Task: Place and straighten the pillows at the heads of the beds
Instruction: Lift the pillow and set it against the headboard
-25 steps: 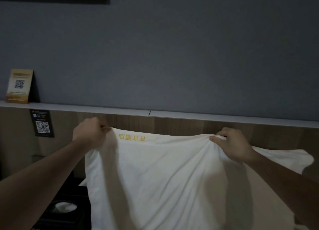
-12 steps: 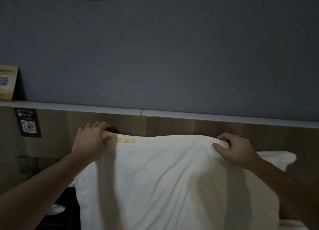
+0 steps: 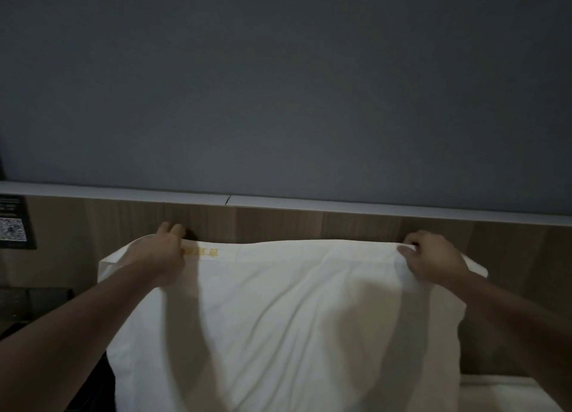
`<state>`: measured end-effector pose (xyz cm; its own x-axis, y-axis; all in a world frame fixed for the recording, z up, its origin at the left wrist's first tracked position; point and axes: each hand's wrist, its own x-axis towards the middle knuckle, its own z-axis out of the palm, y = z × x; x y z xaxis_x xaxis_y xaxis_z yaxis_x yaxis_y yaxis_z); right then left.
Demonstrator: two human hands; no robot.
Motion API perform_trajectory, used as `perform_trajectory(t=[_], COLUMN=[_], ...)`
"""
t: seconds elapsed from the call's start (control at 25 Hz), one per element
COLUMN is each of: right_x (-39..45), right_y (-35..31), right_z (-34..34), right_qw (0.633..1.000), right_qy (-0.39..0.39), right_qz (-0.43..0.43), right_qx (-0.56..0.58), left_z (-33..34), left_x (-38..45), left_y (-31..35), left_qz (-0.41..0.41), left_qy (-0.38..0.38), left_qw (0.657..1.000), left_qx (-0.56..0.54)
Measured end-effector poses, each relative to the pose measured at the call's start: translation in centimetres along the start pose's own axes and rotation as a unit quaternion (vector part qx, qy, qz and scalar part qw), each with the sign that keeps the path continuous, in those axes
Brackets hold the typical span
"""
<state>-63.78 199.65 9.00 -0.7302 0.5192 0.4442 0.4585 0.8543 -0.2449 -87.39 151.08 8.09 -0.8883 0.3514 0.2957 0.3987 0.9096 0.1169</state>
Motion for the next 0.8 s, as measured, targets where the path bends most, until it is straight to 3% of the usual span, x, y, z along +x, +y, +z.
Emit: perform_trajectory(t=[0.12,0.36,0.52,0.68,0.8], right_x=[0.2,0.5,0.1,-0.2,-0.7], right_y=[-0.5,-1.5,-1.3,-0.7,0.3], right_z=[0.2,0.2,1.6,1.8,1.5], right_qw=[0.999,0.989,0.992,0.985,0.993], right_qy=[0.036,0.11,0.081,0.107,0.071], right_qz=[-0.006,-0.018,-0.02,-0.028,0.001], right_qx=[0.033,0.098,0.097,0.13,0.091], left_z=[0.0,-0.6,0.3,0.1,0.5], left_x=[0.7,1.1,0.8,1.0,1.0], left_y=[-0.3,-0.6,-0.5,-0.2,-0.4], left_qz=[-0.009,-0.042,-0.051,-0.066,-0.084], left_qy=[-0.002,0.127,0.106,0.142,0.143], left_qw=[0.999,0.986,0.987,0.98,0.978], left_qx=[-0.043,-0.102,-0.107,-0.125,-0.122])
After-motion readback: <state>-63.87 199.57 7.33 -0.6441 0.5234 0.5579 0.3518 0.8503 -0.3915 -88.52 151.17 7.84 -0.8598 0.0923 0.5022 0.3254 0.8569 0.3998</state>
